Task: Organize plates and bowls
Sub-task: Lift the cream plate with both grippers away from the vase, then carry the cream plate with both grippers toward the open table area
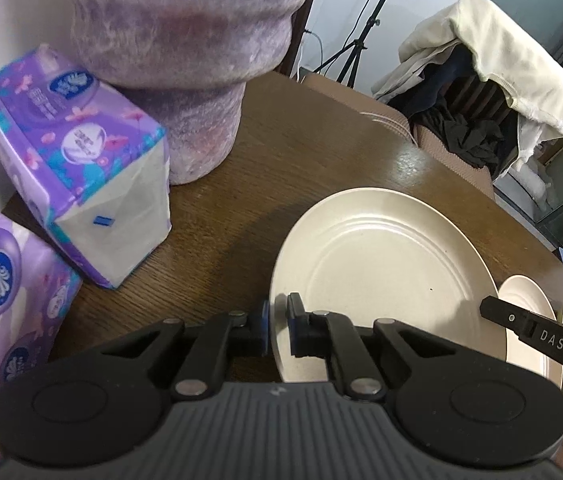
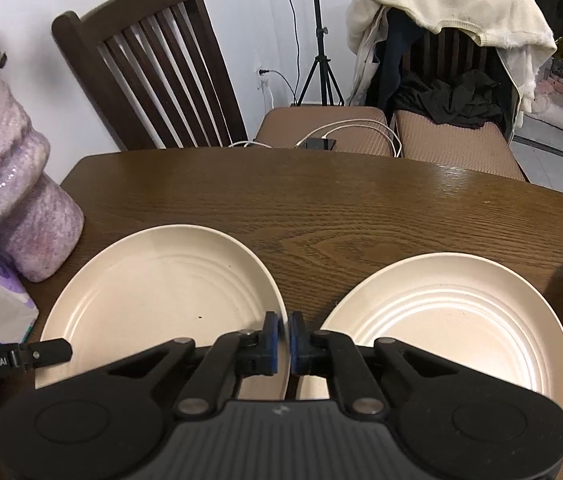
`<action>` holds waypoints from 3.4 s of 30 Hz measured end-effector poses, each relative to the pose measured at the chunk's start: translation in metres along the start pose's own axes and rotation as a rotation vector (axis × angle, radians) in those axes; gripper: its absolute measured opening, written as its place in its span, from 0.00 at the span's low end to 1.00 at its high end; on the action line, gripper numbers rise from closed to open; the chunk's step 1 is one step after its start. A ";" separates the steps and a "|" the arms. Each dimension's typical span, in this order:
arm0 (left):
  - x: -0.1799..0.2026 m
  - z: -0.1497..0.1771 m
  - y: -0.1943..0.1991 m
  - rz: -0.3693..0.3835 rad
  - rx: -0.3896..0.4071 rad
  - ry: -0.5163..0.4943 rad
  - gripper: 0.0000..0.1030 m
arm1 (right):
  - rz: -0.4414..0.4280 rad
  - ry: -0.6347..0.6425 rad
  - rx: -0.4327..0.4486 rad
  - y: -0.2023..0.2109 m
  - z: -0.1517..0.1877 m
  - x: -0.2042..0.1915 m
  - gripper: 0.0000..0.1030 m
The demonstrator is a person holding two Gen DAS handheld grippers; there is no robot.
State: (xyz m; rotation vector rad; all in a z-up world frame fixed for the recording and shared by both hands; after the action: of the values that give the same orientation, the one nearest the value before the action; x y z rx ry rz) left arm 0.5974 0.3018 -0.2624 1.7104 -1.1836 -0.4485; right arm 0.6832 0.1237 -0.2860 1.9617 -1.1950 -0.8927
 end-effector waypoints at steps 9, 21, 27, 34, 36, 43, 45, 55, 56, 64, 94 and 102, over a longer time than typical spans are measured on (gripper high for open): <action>0.005 0.004 0.031 -0.005 0.039 -0.011 0.09 | -0.027 -0.010 0.039 0.031 0.003 -0.001 0.05; 0.021 0.011 0.082 -0.007 0.091 -0.033 0.09 | -0.062 -0.056 0.092 0.085 0.010 0.005 0.04; 0.026 0.019 0.106 0.001 0.110 -0.043 0.09 | -0.064 -0.061 0.112 0.111 0.019 0.004 0.04; 0.031 0.034 0.131 0.021 0.126 -0.049 0.09 | -0.063 -0.068 0.136 0.139 0.031 0.005 0.04; 0.034 0.039 0.140 0.026 0.130 -0.051 0.09 | -0.065 -0.072 0.143 0.149 0.036 0.006 0.04; 0.040 0.059 0.171 0.032 0.143 -0.056 0.09 | -0.068 -0.076 0.163 0.183 0.054 0.009 0.04; 0.042 0.065 0.179 0.034 0.144 -0.058 0.09 | -0.067 -0.077 0.170 0.192 0.060 0.010 0.04; 0.060 0.100 0.219 0.054 0.157 -0.083 0.09 | -0.055 -0.088 0.192 0.241 0.095 0.022 0.04; 0.062 0.104 0.223 0.057 0.160 -0.085 0.09 | -0.053 -0.089 0.195 0.245 0.098 0.024 0.04; 0.080 0.130 0.250 0.084 0.169 -0.115 0.09 | -0.035 -0.106 0.212 0.286 0.126 0.041 0.04; 0.184 0.245 0.288 0.236 0.129 -0.317 0.09 | 0.111 -0.273 0.279 0.392 0.240 0.145 0.04; 0.200 0.275 0.282 0.245 0.097 -0.363 0.09 | 0.145 -0.309 0.281 0.407 0.269 0.166 0.04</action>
State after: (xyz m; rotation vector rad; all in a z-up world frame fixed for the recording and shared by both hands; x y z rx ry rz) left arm 0.3459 -0.0250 -0.1031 1.5778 -1.6795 -0.5726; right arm 0.3344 -0.2247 -0.1371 1.9669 -1.6971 -1.0227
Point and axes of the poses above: each gripper's, at about its wrist camera, not at the fingertips, and y roughly against the way its jaws point, x to its right, z to its underside, the point moved 9 cm from there along -y, roughly the way its jaws point, and after that the axes turned 4 degrees about -z, right-handed, at the moved point
